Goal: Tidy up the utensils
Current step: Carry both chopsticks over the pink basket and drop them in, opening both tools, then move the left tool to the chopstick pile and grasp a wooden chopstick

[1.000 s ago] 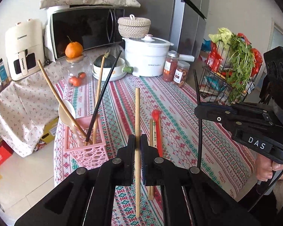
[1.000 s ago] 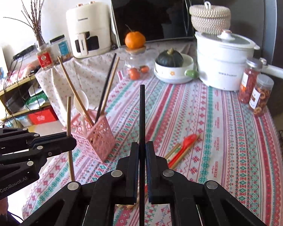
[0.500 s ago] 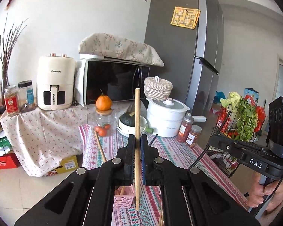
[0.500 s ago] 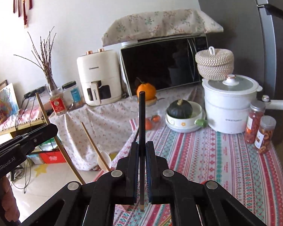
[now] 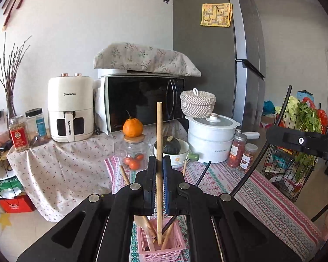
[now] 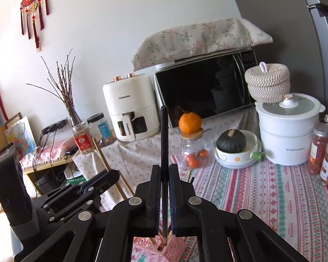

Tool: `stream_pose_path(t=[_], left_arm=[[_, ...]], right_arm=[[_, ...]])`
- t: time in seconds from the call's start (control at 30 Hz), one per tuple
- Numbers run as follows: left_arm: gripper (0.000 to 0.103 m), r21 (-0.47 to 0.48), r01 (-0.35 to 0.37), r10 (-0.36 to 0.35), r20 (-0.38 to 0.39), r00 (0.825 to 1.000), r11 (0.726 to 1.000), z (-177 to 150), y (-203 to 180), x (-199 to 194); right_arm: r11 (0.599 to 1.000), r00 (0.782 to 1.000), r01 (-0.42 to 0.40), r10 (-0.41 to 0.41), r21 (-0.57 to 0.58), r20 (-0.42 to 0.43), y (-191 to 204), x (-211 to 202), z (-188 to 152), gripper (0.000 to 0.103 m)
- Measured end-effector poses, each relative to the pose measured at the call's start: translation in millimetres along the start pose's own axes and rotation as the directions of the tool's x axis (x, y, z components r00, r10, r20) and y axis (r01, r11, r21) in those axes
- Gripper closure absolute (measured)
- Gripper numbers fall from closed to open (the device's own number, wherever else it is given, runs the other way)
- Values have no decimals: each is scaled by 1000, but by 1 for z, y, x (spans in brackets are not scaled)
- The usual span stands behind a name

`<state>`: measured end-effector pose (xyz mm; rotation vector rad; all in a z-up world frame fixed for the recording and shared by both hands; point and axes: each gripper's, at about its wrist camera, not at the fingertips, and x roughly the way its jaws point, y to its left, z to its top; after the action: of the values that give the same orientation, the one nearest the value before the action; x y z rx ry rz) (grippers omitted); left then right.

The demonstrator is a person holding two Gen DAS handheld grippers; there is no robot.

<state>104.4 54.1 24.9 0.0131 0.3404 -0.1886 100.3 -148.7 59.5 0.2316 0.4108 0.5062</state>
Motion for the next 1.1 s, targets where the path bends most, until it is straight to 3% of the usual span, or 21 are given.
stream_pose_path(t=[0.17, 0.37, 0.47, 0.53, 1.0, 1.1], left_arm=[[98, 10, -18, 19, -73, 997, 1000, -13, 2, 20], [96, 1, -40, 40, -97, 994, 999, -20, 4, 24], [80, 13, -53, 54, -98, 994, 999, -21, 3, 19], [63, 9, -52, 52, -93, 994, 999, -21, 3, 14], [43, -50, -76, 67, -163, 984, 996, -28, 21, 2], [37, -63, -70, 57, -181, 982, 996, -30, 23, 3]], right_arm=[[1000, 1000, -4, 4, 8, -21, 1, 12, -3, 98], [1000, 998, -2, 3, 9, -64, -1, 25, -9, 98], [1000, 997, 2, -1, 14, -79, -2, 31, -11, 98], [1000, 996, -2, 4, 22, -89, -4, 34, -12, 98], [997, 982, -28, 41, 71, -184, -9, 71, -25, 93], [998, 981, -19, 31, 63, -191, -9, 70, -26, 82]])
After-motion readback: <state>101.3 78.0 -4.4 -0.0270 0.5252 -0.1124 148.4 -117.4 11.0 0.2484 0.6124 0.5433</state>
